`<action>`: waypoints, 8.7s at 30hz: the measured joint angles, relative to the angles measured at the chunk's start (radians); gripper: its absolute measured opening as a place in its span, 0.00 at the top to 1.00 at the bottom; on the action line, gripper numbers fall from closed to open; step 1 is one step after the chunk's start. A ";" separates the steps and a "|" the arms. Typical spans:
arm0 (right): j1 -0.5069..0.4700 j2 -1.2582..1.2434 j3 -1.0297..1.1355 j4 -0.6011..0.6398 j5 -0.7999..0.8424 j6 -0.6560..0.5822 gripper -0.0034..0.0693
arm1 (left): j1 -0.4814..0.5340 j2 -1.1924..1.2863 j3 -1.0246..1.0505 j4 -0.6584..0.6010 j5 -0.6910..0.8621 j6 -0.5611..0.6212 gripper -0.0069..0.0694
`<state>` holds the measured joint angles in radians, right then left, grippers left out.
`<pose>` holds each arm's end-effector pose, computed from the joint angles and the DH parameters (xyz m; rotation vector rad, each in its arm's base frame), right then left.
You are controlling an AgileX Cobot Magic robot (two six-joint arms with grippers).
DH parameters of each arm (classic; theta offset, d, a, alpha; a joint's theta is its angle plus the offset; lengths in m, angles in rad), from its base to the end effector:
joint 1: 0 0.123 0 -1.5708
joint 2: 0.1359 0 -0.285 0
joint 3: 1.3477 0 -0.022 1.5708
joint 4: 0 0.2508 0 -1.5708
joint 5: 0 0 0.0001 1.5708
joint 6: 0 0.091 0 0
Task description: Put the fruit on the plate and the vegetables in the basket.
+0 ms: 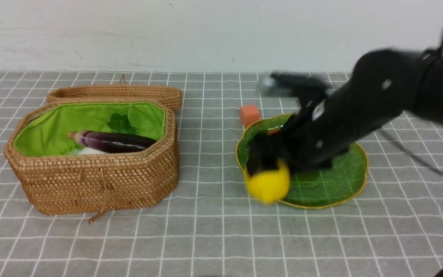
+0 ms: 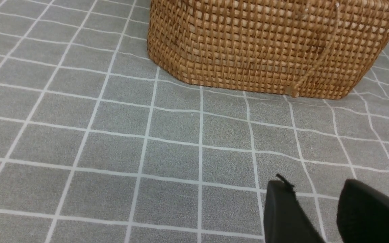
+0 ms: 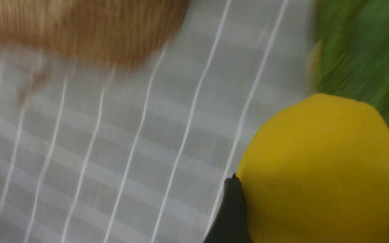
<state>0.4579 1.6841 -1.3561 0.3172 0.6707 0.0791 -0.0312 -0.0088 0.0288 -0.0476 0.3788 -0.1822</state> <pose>0.3290 0.1818 0.2915 -0.2479 2.5123 0.5730 0.0526 -0.0032 0.1700 -0.1718 1.8787 -0.1931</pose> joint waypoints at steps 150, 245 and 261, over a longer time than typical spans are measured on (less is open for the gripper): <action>-0.351 -0.744 0.502 0.030 0.099 -0.383 0.98 | 0.000 0.000 0.000 0.000 0.000 0.000 0.60; -0.555 -1.697 1.369 -0.222 -0.265 -0.316 0.88 | 0.000 0.000 0.000 0.000 0.000 0.000 0.60; -0.555 -1.697 1.369 -0.221 -0.265 -0.316 0.85 | 0.000 0.000 0.000 0.000 0.000 0.000 0.60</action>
<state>-0.0972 -0.0127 0.0125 0.0959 0.4056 -0.2365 -0.0312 -0.0088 0.0288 -0.0476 0.3790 -0.1822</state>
